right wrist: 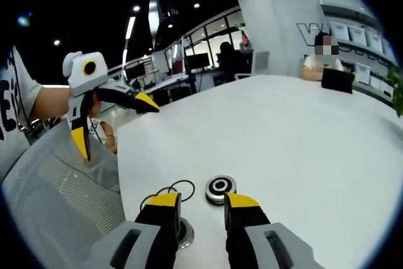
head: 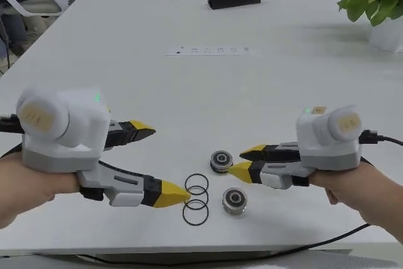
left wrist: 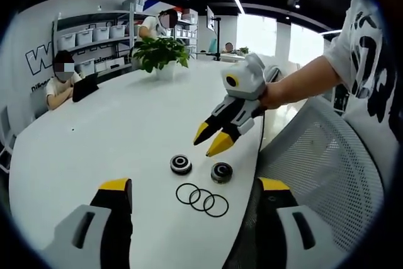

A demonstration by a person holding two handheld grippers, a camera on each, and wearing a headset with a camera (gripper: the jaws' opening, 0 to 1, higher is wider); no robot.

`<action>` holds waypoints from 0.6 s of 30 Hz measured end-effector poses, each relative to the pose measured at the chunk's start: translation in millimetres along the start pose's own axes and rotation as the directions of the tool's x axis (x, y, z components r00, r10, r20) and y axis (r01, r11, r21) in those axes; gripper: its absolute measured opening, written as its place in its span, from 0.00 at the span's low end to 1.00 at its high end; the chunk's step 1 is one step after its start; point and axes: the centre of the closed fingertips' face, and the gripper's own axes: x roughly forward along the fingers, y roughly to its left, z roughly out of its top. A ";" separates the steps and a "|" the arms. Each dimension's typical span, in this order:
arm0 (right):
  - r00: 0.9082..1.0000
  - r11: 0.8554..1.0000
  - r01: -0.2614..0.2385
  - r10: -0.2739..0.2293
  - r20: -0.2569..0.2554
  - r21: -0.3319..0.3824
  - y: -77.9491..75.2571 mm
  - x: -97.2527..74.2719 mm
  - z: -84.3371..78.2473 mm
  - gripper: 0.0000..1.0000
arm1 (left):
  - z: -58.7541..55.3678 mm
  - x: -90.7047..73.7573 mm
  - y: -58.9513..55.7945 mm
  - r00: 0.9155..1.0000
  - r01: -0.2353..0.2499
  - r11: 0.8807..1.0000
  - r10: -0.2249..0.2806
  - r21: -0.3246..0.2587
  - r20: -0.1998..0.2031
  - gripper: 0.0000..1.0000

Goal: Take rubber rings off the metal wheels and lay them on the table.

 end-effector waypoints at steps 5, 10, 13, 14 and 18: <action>1.000 1.000 0.014 -0.014 -0.003 0.003 -6.5 -0.5 -3.9 0.26 | 0.6 4.8 4.6 1.000 0.002 1.000 -0.002 -0.004 -0.001 0.77; 1.000 1.000 0.030 -0.030 -0.005 0.004 -12.9 -1.3 -8.3 0.26 | 0.5 8.7 7.8 1.000 0.004 1.000 -0.004 -0.009 -0.001 0.74; 0.999 0.999 0.041 -0.041 -0.004 0.007 -18.0 -1.5 -9.7 0.27 | -0.6 12.0 11.0 1.000 0.003 1.000 -0.003 -0.012 -0.004 0.74; 0.999 0.999 0.043 -0.043 -0.004 0.008 -18.9 -1.6 -10.0 0.27 | -1.2 13.4 12.6 1.000 0.002 1.000 -0.002 -0.014 -0.006 0.74; 0.999 0.999 0.047 -0.047 -0.005 0.004 -22.3 -1.5 -11.3 0.27 | -2.1 17.7 16.1 1.000 0.003 1.000 -0.003 -0.021 -0.008 0.73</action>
